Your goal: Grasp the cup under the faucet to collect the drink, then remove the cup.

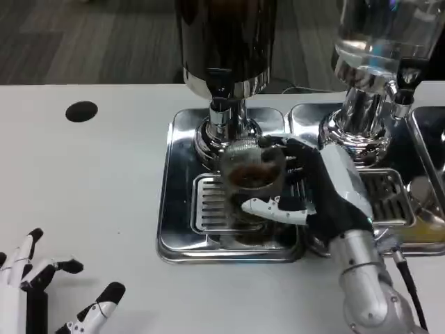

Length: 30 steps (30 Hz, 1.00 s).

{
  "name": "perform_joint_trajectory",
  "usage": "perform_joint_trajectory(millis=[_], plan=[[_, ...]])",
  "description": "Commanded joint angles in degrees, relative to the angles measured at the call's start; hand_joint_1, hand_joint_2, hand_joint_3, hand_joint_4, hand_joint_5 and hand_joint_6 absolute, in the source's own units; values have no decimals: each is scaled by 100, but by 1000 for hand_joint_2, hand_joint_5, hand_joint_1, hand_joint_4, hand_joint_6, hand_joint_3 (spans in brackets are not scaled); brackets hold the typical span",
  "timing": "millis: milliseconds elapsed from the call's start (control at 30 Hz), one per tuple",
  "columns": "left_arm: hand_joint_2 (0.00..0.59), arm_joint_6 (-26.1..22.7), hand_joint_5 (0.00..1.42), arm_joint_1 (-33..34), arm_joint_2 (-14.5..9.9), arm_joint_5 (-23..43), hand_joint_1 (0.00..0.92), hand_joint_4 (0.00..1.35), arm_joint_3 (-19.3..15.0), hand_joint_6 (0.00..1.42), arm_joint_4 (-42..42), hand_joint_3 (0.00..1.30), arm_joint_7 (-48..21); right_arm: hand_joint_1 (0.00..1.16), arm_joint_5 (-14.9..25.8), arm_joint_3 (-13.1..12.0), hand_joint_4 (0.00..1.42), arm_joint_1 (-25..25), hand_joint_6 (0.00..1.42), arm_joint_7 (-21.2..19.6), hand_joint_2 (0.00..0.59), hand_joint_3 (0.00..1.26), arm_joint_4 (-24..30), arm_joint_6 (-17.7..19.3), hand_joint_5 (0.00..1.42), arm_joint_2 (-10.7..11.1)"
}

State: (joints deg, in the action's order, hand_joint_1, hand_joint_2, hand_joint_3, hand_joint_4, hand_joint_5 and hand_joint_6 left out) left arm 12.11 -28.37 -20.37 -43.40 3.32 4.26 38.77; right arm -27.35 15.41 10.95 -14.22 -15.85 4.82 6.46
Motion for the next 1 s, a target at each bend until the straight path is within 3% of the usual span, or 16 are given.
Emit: perform_joint_trajectory(millis=[33,433,1000], plan=[[112,29,130,129,-59,-64,0,0,89,52,22,549,-101,882,2,-184,689,-170,559,-9,197,610,595,-48,571,66],[112,65,130,408,-101,-60,0,0,244,48,146,542,-181,881,-41,-515,698,-989,559,-1,201,618,1642,-326,574,140],[112,31,130,597,-169,-160,0,0,532,48,252,541,-208,877,-470,-571,698,-2116,569,-120,201,618,2654,-205,574,225]])
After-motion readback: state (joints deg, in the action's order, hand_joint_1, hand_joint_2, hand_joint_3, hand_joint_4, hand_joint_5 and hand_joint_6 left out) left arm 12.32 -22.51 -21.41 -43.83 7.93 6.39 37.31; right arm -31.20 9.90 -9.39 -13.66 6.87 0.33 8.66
